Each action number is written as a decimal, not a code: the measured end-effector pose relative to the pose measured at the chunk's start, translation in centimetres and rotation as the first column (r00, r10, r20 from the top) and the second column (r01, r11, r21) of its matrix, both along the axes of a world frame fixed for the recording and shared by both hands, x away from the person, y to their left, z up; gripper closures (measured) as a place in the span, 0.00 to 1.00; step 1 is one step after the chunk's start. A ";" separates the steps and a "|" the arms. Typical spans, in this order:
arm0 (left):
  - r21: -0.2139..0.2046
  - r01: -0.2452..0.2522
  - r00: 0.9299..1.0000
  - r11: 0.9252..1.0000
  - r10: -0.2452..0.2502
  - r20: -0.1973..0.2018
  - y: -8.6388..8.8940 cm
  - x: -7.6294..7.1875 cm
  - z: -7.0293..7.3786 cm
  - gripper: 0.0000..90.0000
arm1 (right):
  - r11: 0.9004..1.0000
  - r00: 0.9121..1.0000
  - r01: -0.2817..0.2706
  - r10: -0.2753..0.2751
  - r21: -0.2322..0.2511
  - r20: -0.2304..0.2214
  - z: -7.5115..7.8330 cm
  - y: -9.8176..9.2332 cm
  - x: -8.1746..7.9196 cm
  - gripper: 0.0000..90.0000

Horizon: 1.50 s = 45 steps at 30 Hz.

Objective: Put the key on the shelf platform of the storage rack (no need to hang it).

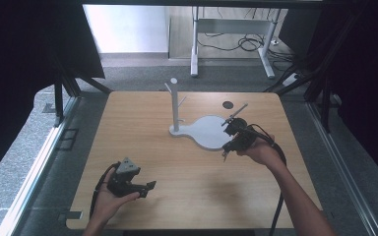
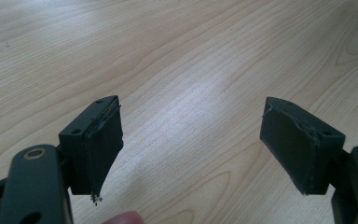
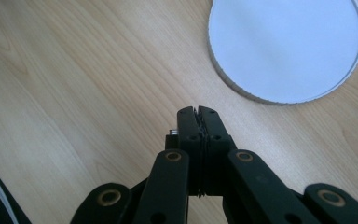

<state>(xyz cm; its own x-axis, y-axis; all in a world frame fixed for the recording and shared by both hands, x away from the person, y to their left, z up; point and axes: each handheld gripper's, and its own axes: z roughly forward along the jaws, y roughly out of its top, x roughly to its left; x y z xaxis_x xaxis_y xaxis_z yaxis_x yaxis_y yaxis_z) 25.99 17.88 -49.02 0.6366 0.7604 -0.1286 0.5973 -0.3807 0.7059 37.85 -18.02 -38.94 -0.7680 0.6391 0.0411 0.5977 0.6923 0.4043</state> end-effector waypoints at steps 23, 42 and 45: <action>0.005 0.006 1.000 1.000 -0.006 -0.001 -0.1 0.0 -0.1 0.24 | 0.999 0.999 0.040 -0.039 0.029 -0.022 0.2 0.9 4.0 1.00; 0.006 0.010 1.000 1.000 -0.010 0.001 -0.1 0.0 0.0 0.24 | 0.996 0.997 0.076 -0.075 0.048 -0.029 0.6 1.4 6.5 1.00; 0.006 0.010 1.000 1.000 -0.010 0.001 -0.1 0.0 0.0 0.24 | 0.995 0.996 0.086 -0.085 0.049 -0.031 0.6 1.3 6.9 1.00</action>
